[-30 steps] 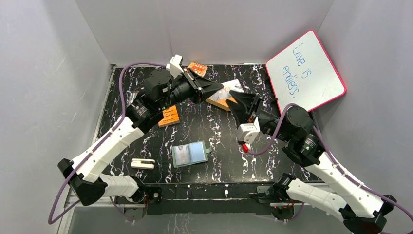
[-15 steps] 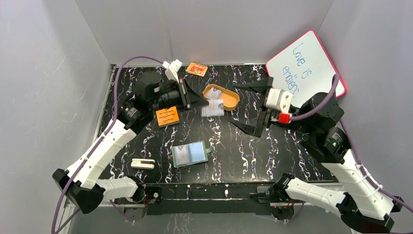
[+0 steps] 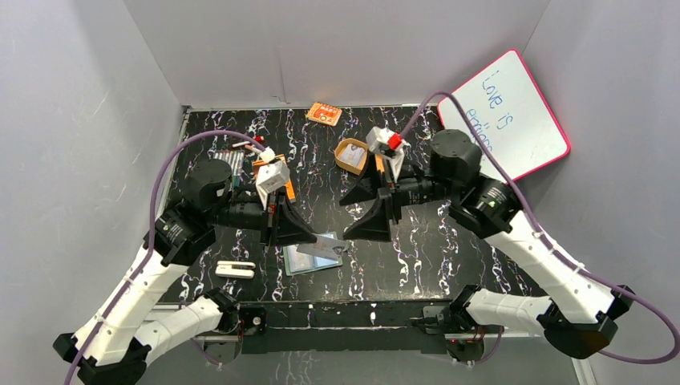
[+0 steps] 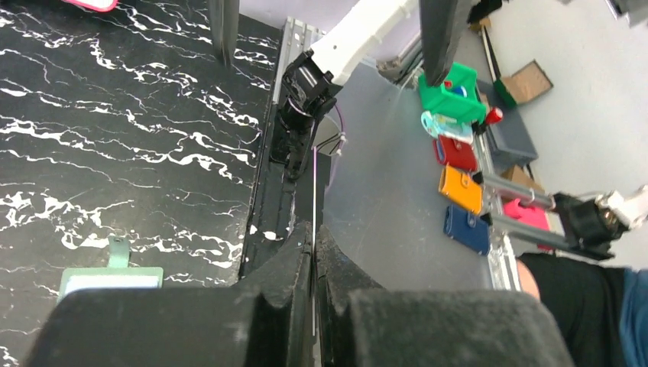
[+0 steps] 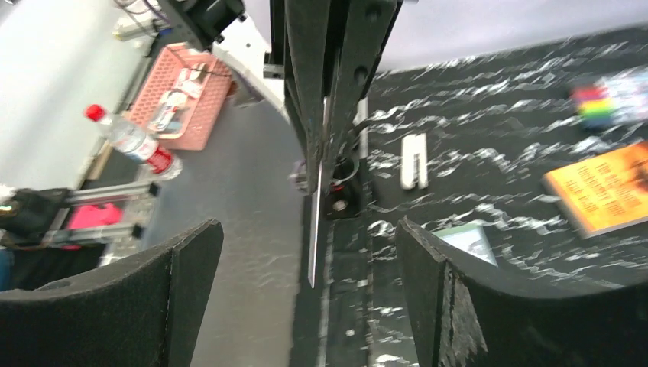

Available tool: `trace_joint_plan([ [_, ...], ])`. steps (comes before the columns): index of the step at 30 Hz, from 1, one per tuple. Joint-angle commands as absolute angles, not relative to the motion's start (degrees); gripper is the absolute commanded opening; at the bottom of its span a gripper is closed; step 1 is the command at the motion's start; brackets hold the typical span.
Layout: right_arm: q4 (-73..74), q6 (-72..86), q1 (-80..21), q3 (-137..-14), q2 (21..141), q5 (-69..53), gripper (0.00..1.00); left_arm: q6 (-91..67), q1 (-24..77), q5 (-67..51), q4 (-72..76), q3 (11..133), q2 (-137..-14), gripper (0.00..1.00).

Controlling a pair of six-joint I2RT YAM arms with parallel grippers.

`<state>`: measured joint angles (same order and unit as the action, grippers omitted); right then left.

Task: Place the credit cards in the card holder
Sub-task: Pick up the credit card from the storage box.

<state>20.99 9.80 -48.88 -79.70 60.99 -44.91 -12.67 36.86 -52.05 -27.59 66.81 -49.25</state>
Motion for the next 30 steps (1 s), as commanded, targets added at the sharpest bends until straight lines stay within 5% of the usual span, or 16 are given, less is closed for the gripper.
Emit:
trace_joint_plan([
  [1,20.52,16.33,-49.14,-76.68,61.44,-52.07,0.84,-2.26,37.36,-58.1,-29.38,66.34,-51.51,0.0],
  [6,19.51,17.66,-49.09,-73.94,62.58,-54.98,0.53,-0.27,39.58,-57.23,-29.72,66.76,-53.47,0.0],
  [12,26.19,13.76,-49.13,-74.64,65.31,-51.44,0.41,2.7,41.66,-55.4,-32.02,68.21,-55.48,0.0],
  [20,31.0,10.86,-49.96,-74.85,67.44,-48.49,0.53,4.06,42.85,-53.2,-33.53,70.05,-57.01,0.0],
  [30,34.14,8.58,-51.61,-74.88,69.3,-46.25,0.45,4.24,43.12,-52.38,-33.8,71.5,-58.12,0.0],
])
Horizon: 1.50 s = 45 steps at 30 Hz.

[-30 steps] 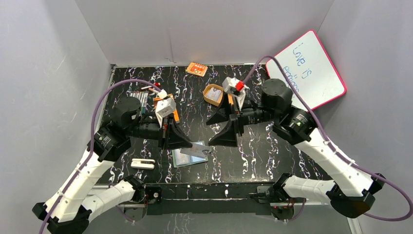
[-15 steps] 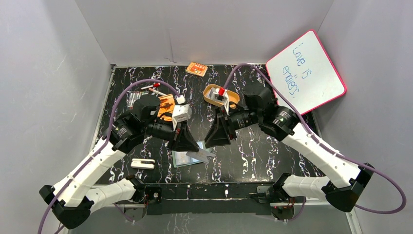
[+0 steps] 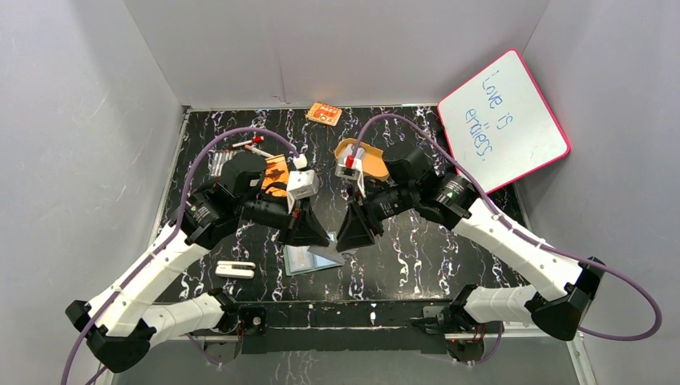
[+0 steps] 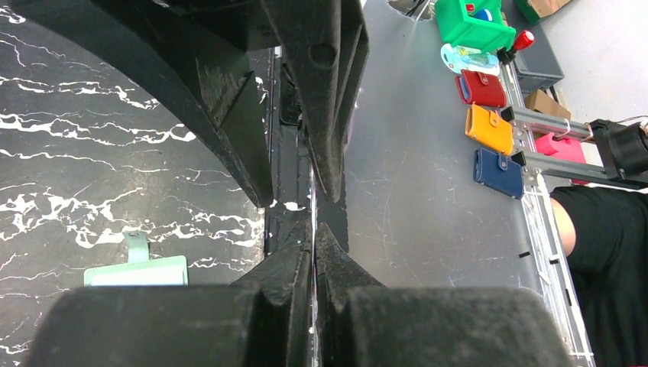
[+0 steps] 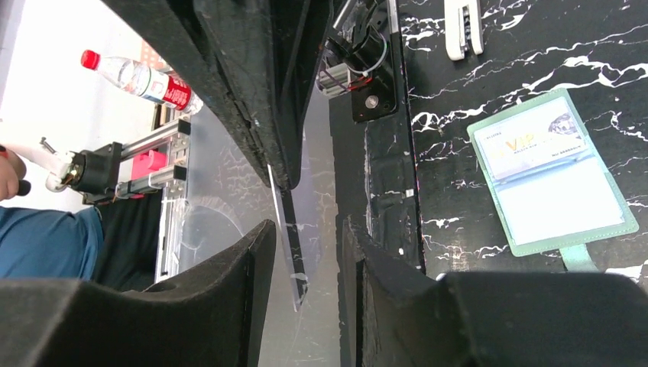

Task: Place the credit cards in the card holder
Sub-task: Pick up the credit card from the storage box, then turn over the card slot in the card holder.

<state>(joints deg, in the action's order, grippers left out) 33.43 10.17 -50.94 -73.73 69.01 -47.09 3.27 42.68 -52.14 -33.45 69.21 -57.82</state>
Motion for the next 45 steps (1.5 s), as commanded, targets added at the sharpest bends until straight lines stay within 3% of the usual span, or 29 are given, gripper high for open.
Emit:
trace_joint_plan([
  [1,34.29,8.42,-51.74,-74.95,69.34,-46.0,0.45,4.21,43.2,-52.31,-33.83,71.58,-58.33,0.0],
  [6,34.59,7.91,-52.05,-75.26,69.76,-44.8,0.37,4.25,43.34,-52.08,-33.91,71.78,-58.77,0.0],
  [11,32.77,8.63,-52.08,-74.26,69.17,-44.61,0.02,3.81,43.44,-50.84,-33.74,71.79,-59.02,0.0],
  [12,31.67,9.22,-52.11,-73.61,68.64,-44.34,0.0,3.45,43.45,-50.01,-33.57,71.75,-58.87,0.07],
  [14,29.08,10.55,-52.12,-71.98,67.23,-42.4,0.0,2.4,43.44,-46.77,-33.16,71.54,-58.14,0.37],
  [15,24.48,14.23,-52.03,-68.24,63.58,-36.03,0.0,-1.63,43.47,-32.73,-30.88,69.07,-54.8,0.59],
  [16,22.4,15.9,-52.04,-66.36,62.11,-33.06,0.0,-3.51,43.47,-26.34,-29.04,67.1,-52.45,0.66],
  [17,20.14,17.5,-51.94,-64.14,60.73,-29.81,0.0,-5.44,43.46,-19.66,-27.03,64.77,-48.67,0.85],
  [18,17.68,19.21,-51.89,-61.71,59.14,-26.08,0.0,-8.5,43.42,-12.53,-24.9,62.2,-45.74,0.91],
  [21,8.23,24.85,-51.76,-52.6,54.78,-15.77,0.0,-16.64,43.35,3.32,-21.13,54.81,-36.79,0.92],
  [25,0.82,32.87,-51.39,-43.79,53.4,-5.13,0.0,-29.42,43.33,8.38,-21.03,45.59,-29.78,0.93],
  [30,-6.7,42.15,-51.02,-36.66,57.71,1.56,0.0,-47.47,43.36,17.6,-32.43,37.51,-31.23,0.93],
  [45,-25.22,55.2,-50.87,-27.65,72.25,-1.96,0.0,-60.91,43.36,18.04,-28.67,27.14,-41.73,0.83],
])
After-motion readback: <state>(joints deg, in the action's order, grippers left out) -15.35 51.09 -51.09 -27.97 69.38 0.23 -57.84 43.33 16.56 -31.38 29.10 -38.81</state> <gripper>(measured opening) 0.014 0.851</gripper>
